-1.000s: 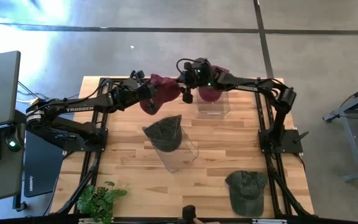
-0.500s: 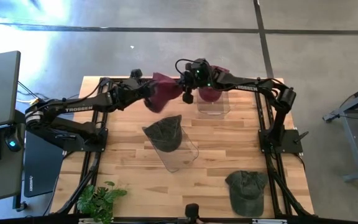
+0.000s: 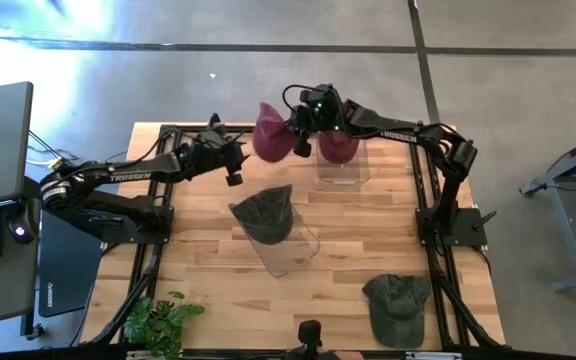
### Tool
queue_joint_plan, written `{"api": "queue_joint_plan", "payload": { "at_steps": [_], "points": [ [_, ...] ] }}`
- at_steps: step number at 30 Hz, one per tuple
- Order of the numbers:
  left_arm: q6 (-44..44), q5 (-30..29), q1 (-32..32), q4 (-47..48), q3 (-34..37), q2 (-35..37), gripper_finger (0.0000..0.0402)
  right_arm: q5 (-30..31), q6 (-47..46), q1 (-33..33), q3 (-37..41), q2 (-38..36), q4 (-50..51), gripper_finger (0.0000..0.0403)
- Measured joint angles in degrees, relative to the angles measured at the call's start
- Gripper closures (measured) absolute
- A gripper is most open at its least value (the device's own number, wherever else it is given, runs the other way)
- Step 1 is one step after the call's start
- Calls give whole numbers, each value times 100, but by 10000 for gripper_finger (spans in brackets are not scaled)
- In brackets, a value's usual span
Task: Pick & Place hat
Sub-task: Put the red cap into the top right transparent bin
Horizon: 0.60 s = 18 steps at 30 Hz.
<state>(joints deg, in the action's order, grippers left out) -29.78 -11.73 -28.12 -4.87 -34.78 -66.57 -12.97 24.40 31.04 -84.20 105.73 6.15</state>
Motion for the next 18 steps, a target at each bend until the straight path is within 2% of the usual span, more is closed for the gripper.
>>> {"api": "queue_joint_plan", "payload": {
  "at_steps": [5,10,15,18],
  "points": [
    [-9,77,-2,-1241,770,-2,259,-1207,-181,146,-59,0,181,381],
    [8,129,-4,-2306,1270,-2,275,-2366,-293,182,-49,-2,494,354],
    [6,171,-4,-2490,1326,-2,277,-3187,-372,122,-46,-4,797,357],
    [4,-44,0,-2584,1286,43,277,-3356,-457,99,-46,-7,1025,374]
  ]
}}
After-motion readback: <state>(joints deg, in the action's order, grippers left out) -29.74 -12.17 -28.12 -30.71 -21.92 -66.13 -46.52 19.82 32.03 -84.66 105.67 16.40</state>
